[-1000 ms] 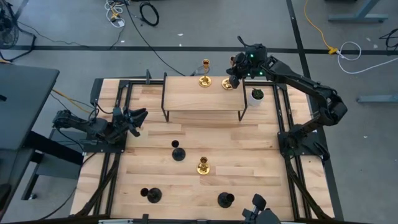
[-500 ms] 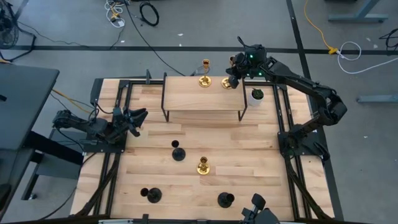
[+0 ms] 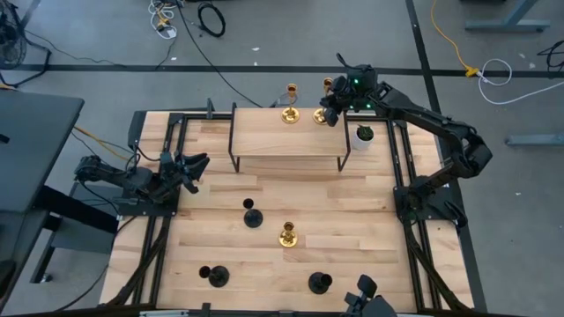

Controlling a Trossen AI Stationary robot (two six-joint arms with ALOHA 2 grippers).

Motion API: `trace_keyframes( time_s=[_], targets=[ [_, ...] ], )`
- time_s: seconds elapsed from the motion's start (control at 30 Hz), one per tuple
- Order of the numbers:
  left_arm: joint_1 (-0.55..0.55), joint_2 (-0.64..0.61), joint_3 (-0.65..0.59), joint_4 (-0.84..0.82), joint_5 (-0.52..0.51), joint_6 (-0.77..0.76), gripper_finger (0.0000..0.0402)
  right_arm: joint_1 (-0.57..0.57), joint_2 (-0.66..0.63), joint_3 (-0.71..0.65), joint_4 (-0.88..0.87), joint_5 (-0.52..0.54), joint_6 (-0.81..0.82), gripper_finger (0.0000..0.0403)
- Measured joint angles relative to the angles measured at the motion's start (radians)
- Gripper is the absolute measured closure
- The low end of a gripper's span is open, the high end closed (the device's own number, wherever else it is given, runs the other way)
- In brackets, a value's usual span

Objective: Pick & Place candle stick holders
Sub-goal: Put the right gold candle holder on the shelf, then put the right black candle holder on the shelf

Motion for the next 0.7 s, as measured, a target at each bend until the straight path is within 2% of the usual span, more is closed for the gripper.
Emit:
trace_keyframes(
  time_s=[0.4, 0.7],
  targets=[
    [0.000, 0.000, 0.000, 0.000, 0.000, 0.000, 0.0271, 0.000, -0.041, -0.002, -0.052, 0.001, -0.015, 0.0262],
    [0.000, 0.000, 0.000, 0.000, 0.000, 0.000, 0.0271, 0.009, -0.145, -0.002, -0.140, 0.001, -0.026, 0.0247]
  ],
)
